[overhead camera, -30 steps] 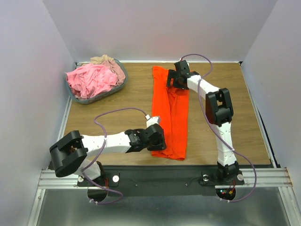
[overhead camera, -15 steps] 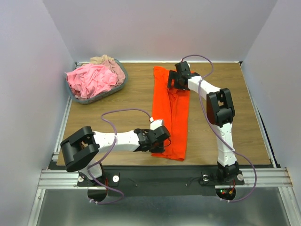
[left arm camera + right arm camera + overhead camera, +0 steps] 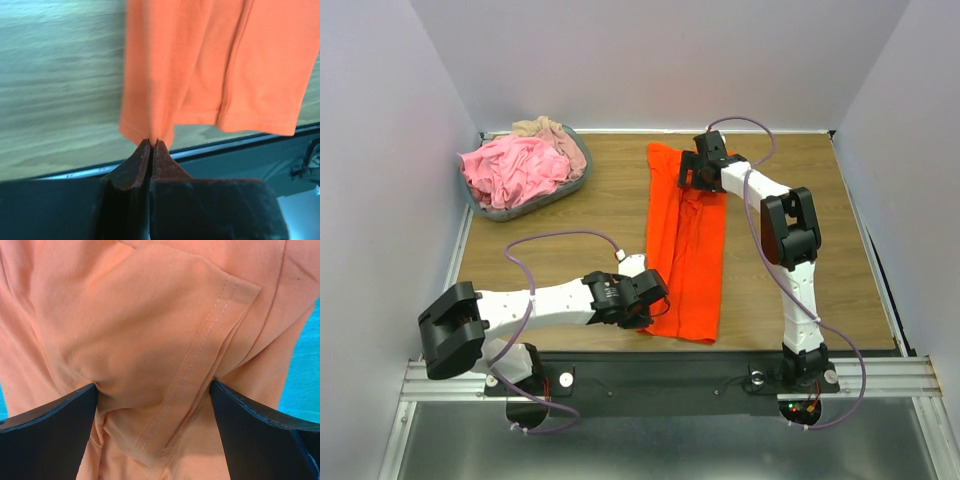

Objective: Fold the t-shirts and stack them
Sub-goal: Fold the tshirt

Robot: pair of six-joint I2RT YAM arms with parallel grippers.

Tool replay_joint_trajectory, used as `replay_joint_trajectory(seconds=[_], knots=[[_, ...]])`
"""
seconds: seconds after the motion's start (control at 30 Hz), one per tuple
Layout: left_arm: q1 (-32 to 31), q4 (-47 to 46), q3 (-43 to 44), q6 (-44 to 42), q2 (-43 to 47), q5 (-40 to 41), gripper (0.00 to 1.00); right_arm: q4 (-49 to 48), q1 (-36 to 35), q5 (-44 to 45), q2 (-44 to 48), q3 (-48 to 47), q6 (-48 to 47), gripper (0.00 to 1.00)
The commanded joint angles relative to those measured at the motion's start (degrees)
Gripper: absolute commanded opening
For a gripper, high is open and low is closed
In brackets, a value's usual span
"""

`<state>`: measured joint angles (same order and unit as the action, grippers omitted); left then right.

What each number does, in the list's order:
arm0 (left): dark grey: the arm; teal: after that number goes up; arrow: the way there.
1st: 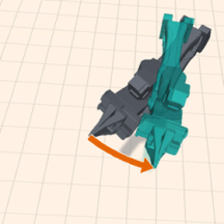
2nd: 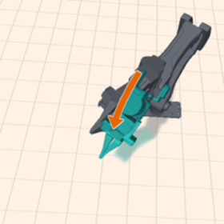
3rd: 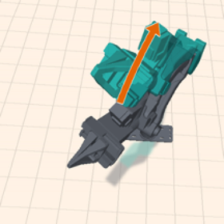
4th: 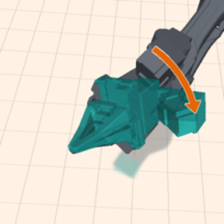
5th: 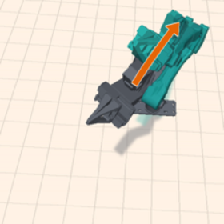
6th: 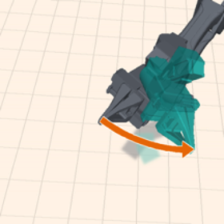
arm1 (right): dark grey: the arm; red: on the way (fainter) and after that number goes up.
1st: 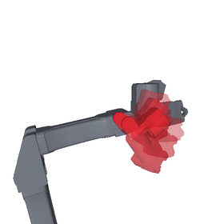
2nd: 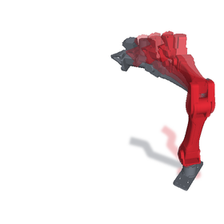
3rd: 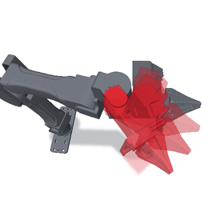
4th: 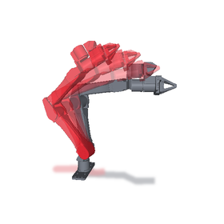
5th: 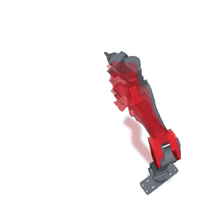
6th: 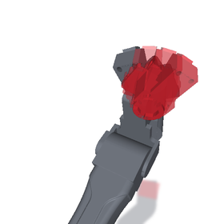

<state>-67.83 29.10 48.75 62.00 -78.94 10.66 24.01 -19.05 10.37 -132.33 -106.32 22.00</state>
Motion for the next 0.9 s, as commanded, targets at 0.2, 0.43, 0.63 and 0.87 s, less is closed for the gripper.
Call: replay_joint_trajectory(seconds=[0.2, 0.43, 0.63, 0.87], knots=[[-0.81, 0.26, -2.17, 0.41, 2.92, -2.39, 0.18, 6.49, 1.38, 0.62, -1.17, 2.61, -0.2, 1.0], [-0.9, -1.15, -1.82, -0.21, 0.98, -4.15, 0.18, 6.58, 1.38, 1.32, -0.73, 2.96, -0.64, 1.0], [-2.82, 1.75, -2.61, 1.19, 4.66, -4.33, 0.91, 6.93, 1.47, 0.88, 1.63, 2.96, -1.61, 1.0], [-4.06, 5.09, -3.05, 3.74, 10.46, 0.5, 0.98, 7.98, 1.38, -5.0, 11.72, 2.87, -4.16, 1.0]])
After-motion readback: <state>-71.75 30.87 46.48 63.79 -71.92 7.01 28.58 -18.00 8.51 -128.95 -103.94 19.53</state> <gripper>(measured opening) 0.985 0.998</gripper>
